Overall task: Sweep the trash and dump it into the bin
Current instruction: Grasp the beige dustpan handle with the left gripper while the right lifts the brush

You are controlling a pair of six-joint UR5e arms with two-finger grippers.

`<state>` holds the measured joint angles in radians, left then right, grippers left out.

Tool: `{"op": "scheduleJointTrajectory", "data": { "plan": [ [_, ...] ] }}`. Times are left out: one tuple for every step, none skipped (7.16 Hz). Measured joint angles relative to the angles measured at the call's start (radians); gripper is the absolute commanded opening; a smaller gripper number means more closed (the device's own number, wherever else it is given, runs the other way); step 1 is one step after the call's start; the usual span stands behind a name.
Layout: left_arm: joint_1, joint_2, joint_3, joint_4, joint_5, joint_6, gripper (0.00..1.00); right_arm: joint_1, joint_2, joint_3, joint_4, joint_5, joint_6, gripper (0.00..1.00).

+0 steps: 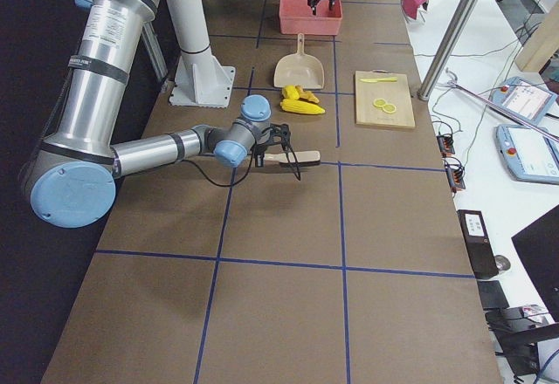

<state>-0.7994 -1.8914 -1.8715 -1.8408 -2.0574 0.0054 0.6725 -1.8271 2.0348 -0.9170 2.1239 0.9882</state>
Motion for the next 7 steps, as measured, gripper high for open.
{"op": "scheduleJointTrajectory", "data": {
  "plan": [
    [0.053,-0.008,-0.004,-0.003,0.028,0.001,1.0,-0.026,0.035,0.001,-0.017,-0.027,0.001,0.0],
    [0.107,-0.016,-0.004,-0.004,0.04,0.006,1.0,-0.04,0.083,0.003,-0.061,-0.043,0.001,0.0],
    [0.145,-0.019,-0.002,-0.003,0.043,0.035,1.0,-0.05,0.14,0.004,-0.12,-0.049,0.002,0.0],
    [0.161,-0.018,0.001,0.0,0.042,0.095,1.0,-0.059,0.183,0.004,-0.167,-0.053,0.003,0.0],
    [0.167,-0.018,0.007,0.0,0.039,0.144,1.0,-0.072,0.205,0.004,-0.19,-0.06,0.004,0.0],
    [0.17,-0.025,0.021,0.0,0.038,0.19,1.0,-0.087,0.216,0.004,-0.199,-0.073,0.004,0.01],
    [0.171,-0.035,0.042,0.0,0.04,0.229,0.99,-0.096,0.224,0.004,-0.202,-0.082,0.006,0.0]
  ]
}}
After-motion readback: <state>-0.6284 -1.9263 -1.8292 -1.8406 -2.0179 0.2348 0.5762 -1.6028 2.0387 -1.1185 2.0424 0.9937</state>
